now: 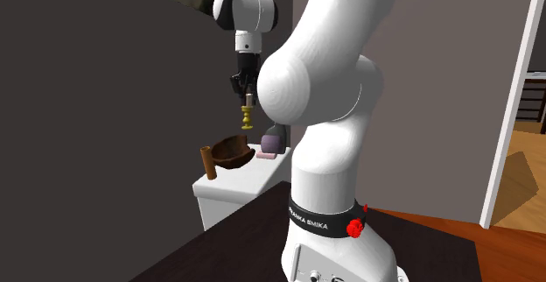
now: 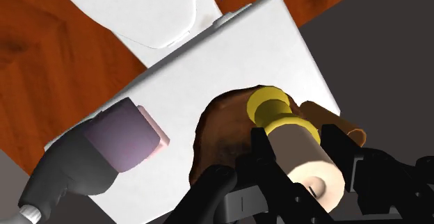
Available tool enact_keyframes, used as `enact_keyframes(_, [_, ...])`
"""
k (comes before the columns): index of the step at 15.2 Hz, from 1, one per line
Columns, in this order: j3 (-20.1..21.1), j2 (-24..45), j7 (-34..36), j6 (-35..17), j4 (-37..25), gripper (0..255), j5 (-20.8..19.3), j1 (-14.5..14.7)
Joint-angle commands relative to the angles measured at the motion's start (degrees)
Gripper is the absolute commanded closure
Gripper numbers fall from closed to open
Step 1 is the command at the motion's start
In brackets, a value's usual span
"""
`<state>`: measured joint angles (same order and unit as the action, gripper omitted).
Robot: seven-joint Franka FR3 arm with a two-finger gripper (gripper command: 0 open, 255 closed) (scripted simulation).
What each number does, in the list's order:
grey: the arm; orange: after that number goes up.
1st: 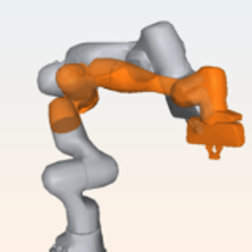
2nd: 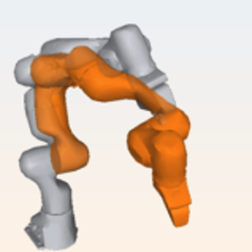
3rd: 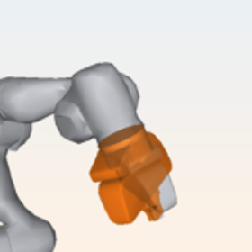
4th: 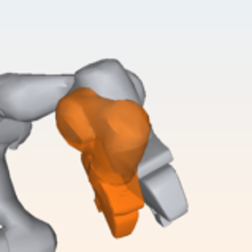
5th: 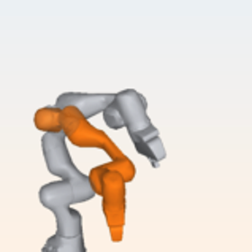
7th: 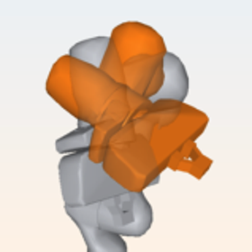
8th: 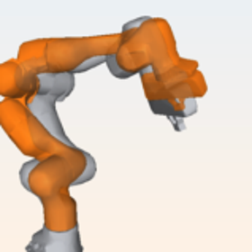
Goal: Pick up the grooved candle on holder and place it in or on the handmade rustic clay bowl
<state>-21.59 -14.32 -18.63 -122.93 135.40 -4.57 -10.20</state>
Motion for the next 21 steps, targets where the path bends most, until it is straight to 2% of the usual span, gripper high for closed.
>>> enact_keyframes(1, [-0.2, 4.3, -0.7, 0.5, -4.5, 255, 1.8, 0.9])
enact_keyframes(8, [-0.3, 20.1, -3.2, 6.0, -24.8, 255, 8.5, 1.8])
enact_keyframes(21, [0.1, 24.2, -4.9, -3.2, -19.3, 255, 10.7, 1.4])
